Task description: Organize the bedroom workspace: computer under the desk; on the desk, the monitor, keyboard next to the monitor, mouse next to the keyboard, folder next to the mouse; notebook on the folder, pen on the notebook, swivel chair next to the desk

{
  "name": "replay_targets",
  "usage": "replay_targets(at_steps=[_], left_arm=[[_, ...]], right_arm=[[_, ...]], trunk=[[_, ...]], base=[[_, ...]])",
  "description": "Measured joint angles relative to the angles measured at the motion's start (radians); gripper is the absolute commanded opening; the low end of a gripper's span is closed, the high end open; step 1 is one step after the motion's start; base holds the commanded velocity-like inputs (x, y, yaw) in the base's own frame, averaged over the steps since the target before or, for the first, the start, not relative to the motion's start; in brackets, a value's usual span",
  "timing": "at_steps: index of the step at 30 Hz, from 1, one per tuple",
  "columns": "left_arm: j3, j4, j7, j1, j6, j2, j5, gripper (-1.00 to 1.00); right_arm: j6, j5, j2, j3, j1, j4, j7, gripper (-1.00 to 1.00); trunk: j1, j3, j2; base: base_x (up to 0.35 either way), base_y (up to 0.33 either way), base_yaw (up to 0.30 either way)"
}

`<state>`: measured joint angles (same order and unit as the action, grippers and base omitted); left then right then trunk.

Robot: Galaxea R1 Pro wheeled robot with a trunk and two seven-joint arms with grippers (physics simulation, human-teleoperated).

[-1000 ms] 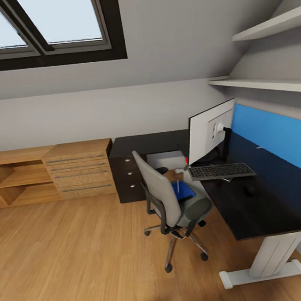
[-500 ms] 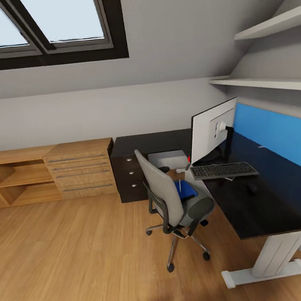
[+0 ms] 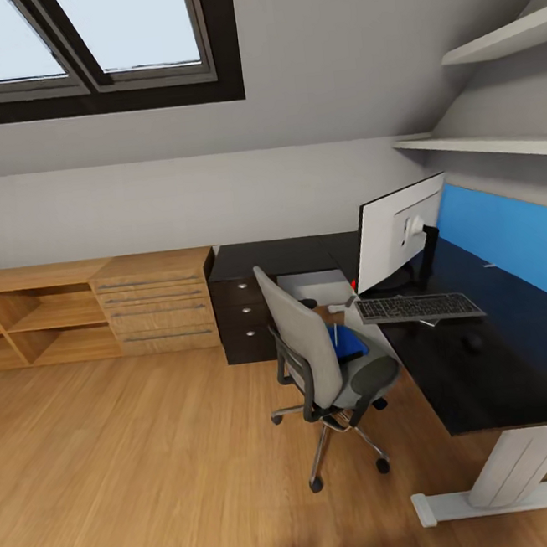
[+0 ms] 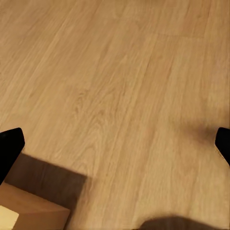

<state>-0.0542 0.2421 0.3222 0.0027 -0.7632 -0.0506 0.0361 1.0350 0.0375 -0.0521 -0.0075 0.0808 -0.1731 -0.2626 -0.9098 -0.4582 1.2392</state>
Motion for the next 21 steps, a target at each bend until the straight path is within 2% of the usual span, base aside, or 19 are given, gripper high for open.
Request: replay_targets(at_steps=[21], left_arm=[[-0.001,0.007,-0.003,0.000,0.026,0.001,-0.001,1.00]], right_arm=[[-0.002,0.001,0.000,0.000,0.000,0.001,0.000,1.00]], trunk=[[-0.081,-0.066,0.147]], base=[[0.000,0.000,0.000]])
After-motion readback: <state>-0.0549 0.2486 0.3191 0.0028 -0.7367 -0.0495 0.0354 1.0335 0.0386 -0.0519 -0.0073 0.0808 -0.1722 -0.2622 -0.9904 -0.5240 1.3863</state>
